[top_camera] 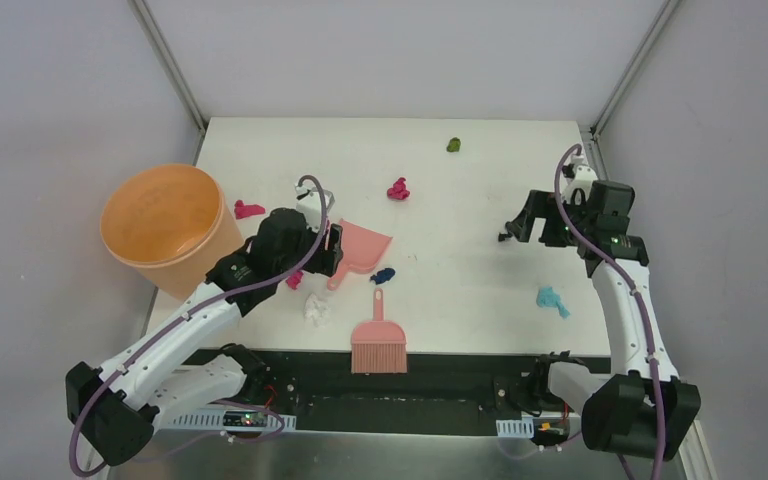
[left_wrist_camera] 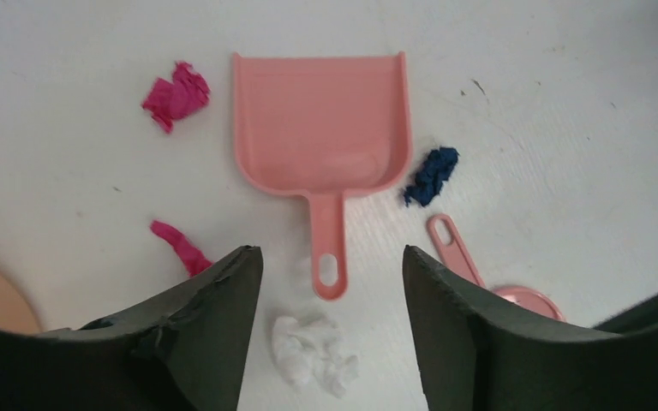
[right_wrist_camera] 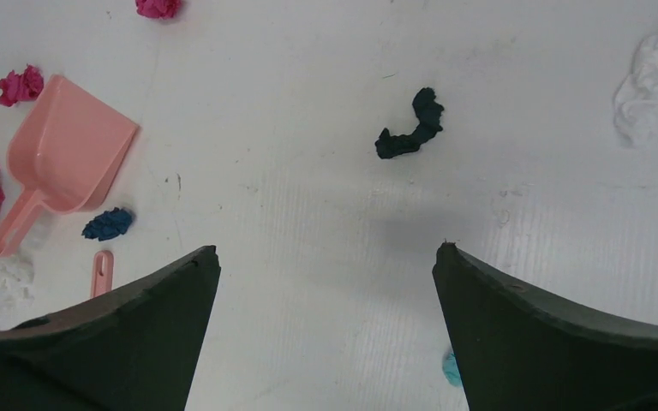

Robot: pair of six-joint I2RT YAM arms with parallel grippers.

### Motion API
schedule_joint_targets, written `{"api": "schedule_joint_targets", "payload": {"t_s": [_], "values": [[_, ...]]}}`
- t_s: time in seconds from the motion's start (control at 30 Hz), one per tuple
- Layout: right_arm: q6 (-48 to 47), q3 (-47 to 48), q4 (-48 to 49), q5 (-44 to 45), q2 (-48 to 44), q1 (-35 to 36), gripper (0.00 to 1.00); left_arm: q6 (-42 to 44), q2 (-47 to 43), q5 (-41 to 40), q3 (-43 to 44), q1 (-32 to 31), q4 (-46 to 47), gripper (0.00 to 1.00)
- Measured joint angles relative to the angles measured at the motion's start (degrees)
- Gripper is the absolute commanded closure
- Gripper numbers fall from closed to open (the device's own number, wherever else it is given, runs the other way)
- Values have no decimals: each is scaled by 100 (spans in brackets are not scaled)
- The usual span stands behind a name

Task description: Sweep away the paper scraps from the table

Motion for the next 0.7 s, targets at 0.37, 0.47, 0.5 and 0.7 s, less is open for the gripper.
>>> {"api": "schedule_joint_targets", "payload": {"t_s": [0.37, 0.47, 0.5, 0.7], "values": [[-1091, -426, -219, -1849, -391, 57, 0, -2566, -232, 739, -525, -568, -994, 50], [-1211, -608, -223, -1947, -623, 57, 0, -2889, -341, 599, -785, -879, -1222, 50], [-1246, -673, -243, -1971, -719, 57, 0, -2975, -295, 540, -833, -977, -1252, 50], [-1408, -723, -286, -2035, -822, 61, 0, -3158, 798, 308, -817, -1805, -1283, 51]]}}
